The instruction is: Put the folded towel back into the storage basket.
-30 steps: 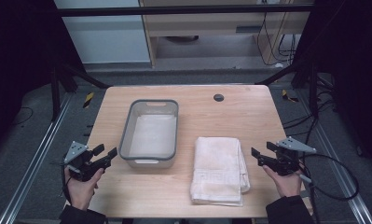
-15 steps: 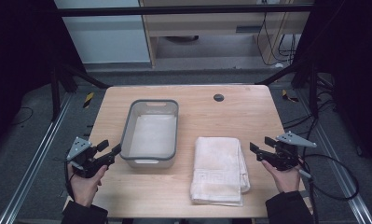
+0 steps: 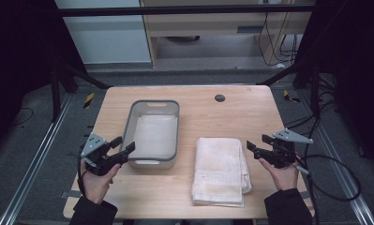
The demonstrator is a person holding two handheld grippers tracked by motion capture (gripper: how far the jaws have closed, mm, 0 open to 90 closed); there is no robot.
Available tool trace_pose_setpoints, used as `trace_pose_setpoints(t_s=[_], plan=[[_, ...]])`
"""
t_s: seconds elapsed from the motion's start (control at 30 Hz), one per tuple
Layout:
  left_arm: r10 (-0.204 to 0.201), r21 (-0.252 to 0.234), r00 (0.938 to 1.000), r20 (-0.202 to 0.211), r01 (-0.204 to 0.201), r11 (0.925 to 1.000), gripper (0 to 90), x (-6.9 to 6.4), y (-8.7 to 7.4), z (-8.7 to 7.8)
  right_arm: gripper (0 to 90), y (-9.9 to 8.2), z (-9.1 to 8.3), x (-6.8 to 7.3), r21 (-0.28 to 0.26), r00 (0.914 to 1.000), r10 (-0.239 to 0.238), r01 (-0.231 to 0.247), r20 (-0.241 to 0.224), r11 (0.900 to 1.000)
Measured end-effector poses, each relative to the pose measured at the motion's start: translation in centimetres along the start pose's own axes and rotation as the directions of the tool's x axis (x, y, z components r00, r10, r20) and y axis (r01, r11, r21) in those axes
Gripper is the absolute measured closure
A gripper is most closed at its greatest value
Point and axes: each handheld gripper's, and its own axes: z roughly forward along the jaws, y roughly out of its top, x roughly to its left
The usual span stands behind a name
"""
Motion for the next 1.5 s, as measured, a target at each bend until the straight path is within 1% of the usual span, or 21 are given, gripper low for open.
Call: trace_pose_setpoints(t_s=[0.03,0.1,0.13,0.17,0.23,0.27,0.3,0.37,0.47,0.5,0.53,0.57,0.63,0.9,1.0,1.07,1.1,1.23,1.4,1.5], plan=[[0.0,0.0,1.0,0.0,0.0,1.0,40.0,0.0,0.0,0.0,29.8,0.0,0.0,0.0,0.0,1.0,0.0,0.0,0.0,1.0],[0.009,0.002,0.9999,0.009,-0.009,1.0,39.9,-0.5,0.2,0.3,28.6,0.2,0.1,0.1,0.0,1.0,-0.003,0.003,-0.001,1.0],[0.016,0.007,0.9997,0.019,-0.016,0.9998,39.8,-1.0,0.3,0.6,28.2,0.2,0.2,0.1,-0.002,1.0,-0.004,0.004,-0.002,1.0],[0.016,0.007,0.9997,0.019,-0.016,0.9998,39.8,-1.0,0.3,0.6,27.7,0.3,0.2,0.2,-0.002,1.0,-0.004,0.004,-0.004,1.0],[0.023,0.01,0.9994,0.028,-0.023,0.9997,39.8,-1.5,0.5,0.9,27.4,0.3,0.3,0.2,0.0,1.0,-0.006,0.006,-0.004,1.0],[0.032,0.015,0.9988,0.037,-0.032,0.9994,39.6,-2.0,0.6,1.2,26.9,0.4,0.5,0.3,0.002,0.9999,-0.007,0.007,-0.009,1.0],[0.032,0.015,0.9988,0.037,-0.032,0.9994,39.6,-2.0,0.6,1.2,26.9,0.4,0.5,0.3,0.002,0.9999,-0.007,0.007,-0.009,1.0],[0.041,0.02,0.9981,0.046,-0.042,0.9989,39.5,-2.5,0.7,1.5,26.2,0.4,0.7,0.4,0.006,0.9998,-0.012,0.012,-0.013,0.9999],[0.051,0.026,0.9968,0.062,-0.052,0.9983,39.5,-3.3,0.8,2.0,25.7,0.5,0.9,0.5,0.007,0.9998,-0.013,0.013,-0.016,0.9999],[0.058,0.031,0.9958,0.07,-0.061,0.9977,39.5,-3.8,0.8,2.3,25.3,0.5,1.0,0.6,0.007,0.9997,-0.011,0.011,-0.021,0.9999],[0.058,0.031,0.9958,0.07,-0.061,0.9977,39.5,-3.8,0.8,2.3,25.3,0.5,1.0,0.6,0.007,0.9997,-0.011,0.011,-0.021,0.9999],[0.065,0.036,0.9949,0.077,-0.068,0.997,39.5,-4.2,0.8,2.7,25.0,0.6,1.1,0.7,0.008,0.9996,-0.014,0.014,-0.023,0.9999],[0.067,0.038,0.9945,0.08,-0.07,0.9968,39.5,-4.4,0.8,2.8,24.8,0.6,1.1,0.7,0.009,0.9996,-0.017,0.017,-0.024,0.9998],[0.083,0.041,0.9901,0.113,-0.088,0.9952,40.0,-6.2,0.7,3.8,22.9,0.7,1.7,1.0,0.014,0.9992,-0.012,0.013,-0.038,0.9998],[0.086,0.043,0.9877,0.131,-0.092,0.9948,40.2,-6.8,0.6,4.2,22.5,0.6,1.8,1.1,0.015,0.9993,-0.018,0.018,-0.034,0.9997],[0.095,0.051,0.9857,0.14,-0.103,0.9934,40.2,-7.2,0.5,4.5,22.1,0.6,2.0,1.1,0.016,0.9993,-0.018,0.018,-0.034,0.9997],[0.102,0.057,0.9839,0.146,-0.111,0.9922,40.2,-7.6,0.4,4.8,21.7,0.6,2.1,1.1,0.014,0.9993,-0.016,0.016,-0.035,0.9998],[0.11,0.066,0.9807,0.162,-0.122,0.9904,40.3,-8.5,0.2,5.3,20.9,0.6,2.2,1.1,0.014,0.9992,-0.014,0.014,-0.037,0.9998],[0.127,0.081,0.9743,0.186,-0.144,0.9863,40.6,-9.7,-0.3,6.1,20.1,0.5,2.6,1.1,0.022,0.999,-0.01,0.011,-0.045,0.9997],[0.14,0.092,0.9705,0.196,-0.16,0.9827,40.7,-10.4,-0.6,6.5,19.7,0.5,2.8,1.1,0.025,0.9989,-0.017,0.018,-0.044,0.9995]])
